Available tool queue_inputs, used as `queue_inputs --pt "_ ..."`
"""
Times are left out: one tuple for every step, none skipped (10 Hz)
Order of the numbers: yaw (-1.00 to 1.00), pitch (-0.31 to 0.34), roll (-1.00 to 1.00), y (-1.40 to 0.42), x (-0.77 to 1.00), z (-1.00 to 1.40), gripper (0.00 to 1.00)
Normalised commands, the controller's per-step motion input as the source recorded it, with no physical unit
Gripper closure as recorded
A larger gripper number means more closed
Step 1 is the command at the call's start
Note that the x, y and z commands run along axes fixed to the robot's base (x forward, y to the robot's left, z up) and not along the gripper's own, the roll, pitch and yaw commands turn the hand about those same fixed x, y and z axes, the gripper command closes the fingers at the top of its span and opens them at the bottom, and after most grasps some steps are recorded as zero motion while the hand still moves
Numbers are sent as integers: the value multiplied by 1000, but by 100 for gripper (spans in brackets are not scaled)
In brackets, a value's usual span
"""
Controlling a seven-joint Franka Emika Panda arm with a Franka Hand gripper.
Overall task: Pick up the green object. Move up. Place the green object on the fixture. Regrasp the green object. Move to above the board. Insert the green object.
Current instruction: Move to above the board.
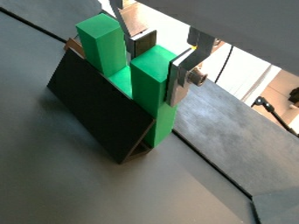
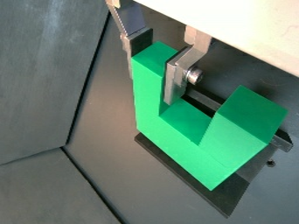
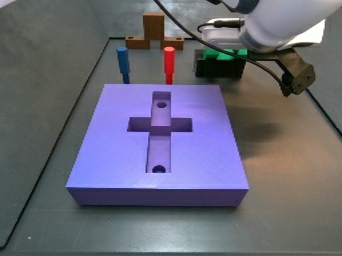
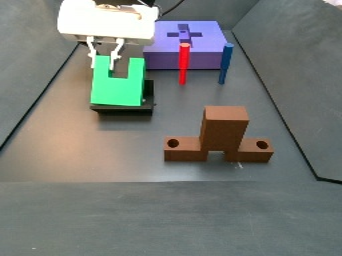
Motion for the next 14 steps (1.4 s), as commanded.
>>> queue_inputs --pt "0 0 0 0 0 1400 100" --pt "83 35 -36 4 -26 1400 100" --pt "68 27 -70 7 -41 1400 100" --pt "62 -15 -47 25 -40 1400 100" --pt "61 -10 -19 10 -32 1400 100" --pt "29 -2 -14 -8 -33 1400 100" --pt "18 -7 -18 11 -21 1400 100" --pt "4 9 -20 -9 -4 707 100" --pt "2 23 -9 -10 8 449 100" --pt "5 33 9 -14 33 182 100" --pt "-24 176 -1000 -1400 -1312 302 100" --pt "-22 169 -1000 -1400 -1340 298 100" --pt "-6 142 -1000 -1361 -1400 303 100" --pt "4 141 -1000 -1312 -1400 266 100"
